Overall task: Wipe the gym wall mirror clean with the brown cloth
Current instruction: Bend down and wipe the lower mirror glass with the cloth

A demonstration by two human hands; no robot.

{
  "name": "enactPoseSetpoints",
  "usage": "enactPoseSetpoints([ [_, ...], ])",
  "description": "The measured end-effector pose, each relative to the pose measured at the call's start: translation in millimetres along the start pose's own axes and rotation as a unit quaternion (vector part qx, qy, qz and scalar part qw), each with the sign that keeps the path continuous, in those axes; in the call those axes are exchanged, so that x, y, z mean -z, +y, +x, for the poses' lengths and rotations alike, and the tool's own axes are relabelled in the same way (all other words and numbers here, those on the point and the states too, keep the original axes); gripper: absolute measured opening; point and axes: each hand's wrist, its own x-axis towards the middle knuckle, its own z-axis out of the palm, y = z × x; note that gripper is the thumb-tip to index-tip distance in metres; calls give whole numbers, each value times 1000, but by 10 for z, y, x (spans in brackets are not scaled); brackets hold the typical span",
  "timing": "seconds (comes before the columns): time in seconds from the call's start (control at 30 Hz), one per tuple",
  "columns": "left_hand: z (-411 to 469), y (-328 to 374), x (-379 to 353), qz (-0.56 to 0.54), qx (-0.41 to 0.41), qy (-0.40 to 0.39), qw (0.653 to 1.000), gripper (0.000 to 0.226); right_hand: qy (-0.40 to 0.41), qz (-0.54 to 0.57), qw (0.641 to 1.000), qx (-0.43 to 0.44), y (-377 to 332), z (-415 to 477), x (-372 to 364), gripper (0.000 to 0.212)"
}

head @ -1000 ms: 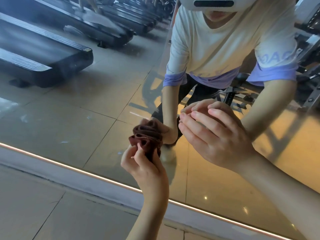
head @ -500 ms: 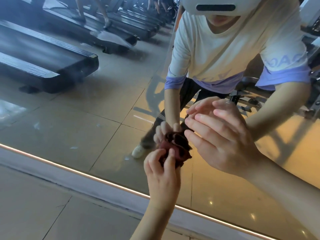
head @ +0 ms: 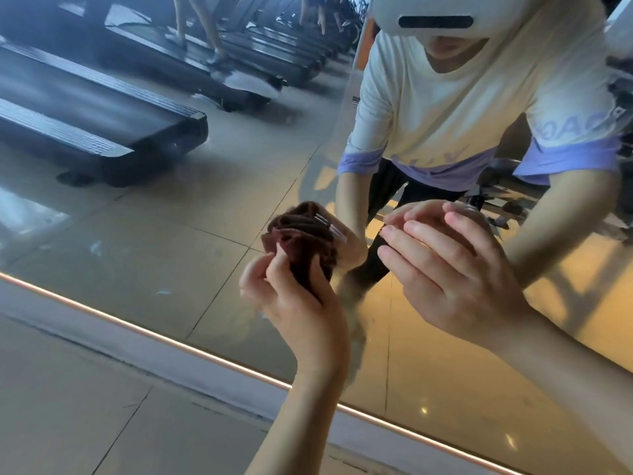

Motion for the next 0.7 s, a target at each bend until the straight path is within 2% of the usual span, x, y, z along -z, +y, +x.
enactPoseSetpoints([
  [0.03,22,31,-10,-3,16,18,1000,23,3,0,1000,-3,-9,2,-7,28],
  [0.07,-7,55,-6,6,-6,13,1000,22,4,2,1000,-3,-15,-1,-12,28],
  [0.17,-185,53,63,47,-156,-74,984,23,-1,-2,1000,-2,-6,-17,-12,29],
  [0.2,-175,36,82,50,-176,-89,979,22,-1,-2,1000,-5,-7,-20,-9,29],
  [0.23,-122,31,83,46,-164,-85,982,19,0,0,1000,-6,-8,-21,-9,29],
  [0.33,114,134,-2,9,-34,-11,999,20,3,-5,1000,-9,-10,-11,-6,29],
  [0.4,122,193,-22,11,-29,8,999,23,4,3,1000,-7,-17,-9,-14,28],
  [0.53,-91,140,70,66,-214,-99,969,29,7,5,1000,-11,-12,-20,-5,27],
  [0.57,-15,130,88,65,-203,-95,972,26,10,6,1000,-14,-13,-24,-4,28],
  [0.63,299,115,56,38,-74,-9,996,22,17,9,1000,-21,-12,-28,-10,29],
  [0.67,474,111,46,25,-16,41,999,21,16,10,1000,-23,-14,-25,-12,29],
  [0.7,587,97,55,30,9,75,997,19,14,11,1000,-21,-19,-24,-16,29],
])
